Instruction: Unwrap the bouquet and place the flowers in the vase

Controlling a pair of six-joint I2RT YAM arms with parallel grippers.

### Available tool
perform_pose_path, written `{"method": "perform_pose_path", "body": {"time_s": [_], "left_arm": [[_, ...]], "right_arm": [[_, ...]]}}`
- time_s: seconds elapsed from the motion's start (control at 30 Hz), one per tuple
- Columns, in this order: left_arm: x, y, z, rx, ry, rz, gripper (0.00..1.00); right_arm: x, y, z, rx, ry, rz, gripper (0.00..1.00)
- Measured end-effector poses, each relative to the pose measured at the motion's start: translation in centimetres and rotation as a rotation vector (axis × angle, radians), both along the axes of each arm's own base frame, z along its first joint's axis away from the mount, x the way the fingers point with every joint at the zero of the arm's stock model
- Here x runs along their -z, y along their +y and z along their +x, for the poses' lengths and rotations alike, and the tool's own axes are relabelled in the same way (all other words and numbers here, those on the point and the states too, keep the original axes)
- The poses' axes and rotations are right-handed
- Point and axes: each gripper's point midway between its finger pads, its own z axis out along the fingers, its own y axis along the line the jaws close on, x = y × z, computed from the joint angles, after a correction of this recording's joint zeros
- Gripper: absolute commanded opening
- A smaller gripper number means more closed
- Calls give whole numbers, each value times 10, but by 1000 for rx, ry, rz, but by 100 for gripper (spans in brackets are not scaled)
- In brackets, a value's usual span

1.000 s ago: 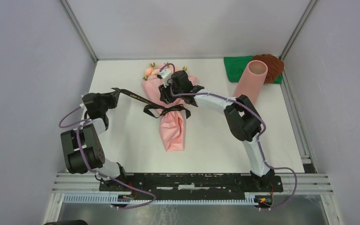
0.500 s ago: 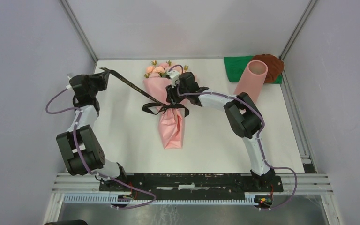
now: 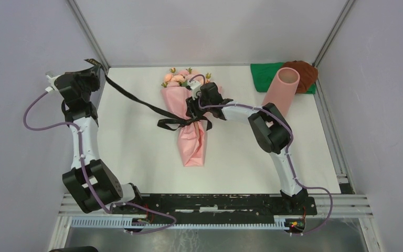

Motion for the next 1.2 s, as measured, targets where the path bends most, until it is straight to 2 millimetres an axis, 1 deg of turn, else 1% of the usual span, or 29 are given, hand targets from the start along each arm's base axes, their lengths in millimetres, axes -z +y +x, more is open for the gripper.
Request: {"method": "perform_pose_path", "body": {"time_s": [0.07,0.1,0.17,0.23,0.3,0.33,0.37,0.43,0.53,0.6,0.67,0.7,0.77,0.83,0.9,0.97,1.03,1.13,1.17,1.2], "left_arm": [[-14,1,-2,-11,-15,23,2],[-21,2,-3,-15,-22,37,8],[-28,1,-4,-14,-29,52,36],[-30,0,-4,-8,-26,73,71],[-25,-3,-4,0,-5,84,93],[-22,-5,-3,5,6,89,99],[-19,-9,-2,14,18,94,100],[-13,-20,0,40,33,106,100],[-1,-49,7,94,60,132,100],[8,-77,14,139,84,161,100],[20,-111,21,201,110,192,100],[26,-125,24,230,122,206,100],[46,-161,30,303,161,238,100],[68,-190,32,369,202,267,100],[89,-212,28,424,241,291,100],[109,-223,24,451,284,317,100],[125,-231,22,467,318,340,100],[157,-244,23,493,377,368,100],[173,-251,23,503,409,381,100],[184,-256,23,516,432,388,100]], "right_arm": [[0,0,0,-3,2,1,52],[0,1,-1,-4,2,2,53],[0,1,-1,-5,1,2,56],[0,0,-1,-10,-3,-4,58],[-4,0,-4,-18,-14,-18,60],[-8,-1,-6,-24,-22,-30,60],[-14,-1,-7,-26,-31,-37,62],[-32,-4,-10,-30,-62,-39,65],[-68,-8,-15,-31,-119,-18,70],[-99,-12,-21,-29,-166,10,74],[-123,-17,-24,-22,-211,33,75],[-132,-21,-27,-13,-230,41,75],[-142,-32,-33,0,-261,35,75],[-139,-44,-39,15,-275,6,75],[-126,-58,-46,30,-274,-41,75],[-106,-73,-54,46,-261,-98,75],[-79,-90,-62,64,-233,-165,75],[-42,-110,-77,73,-181,-248,75],[-34,-115,-81,74,-167,-267,75],[-28,-119,-84,76,-156,-282,75]]}}
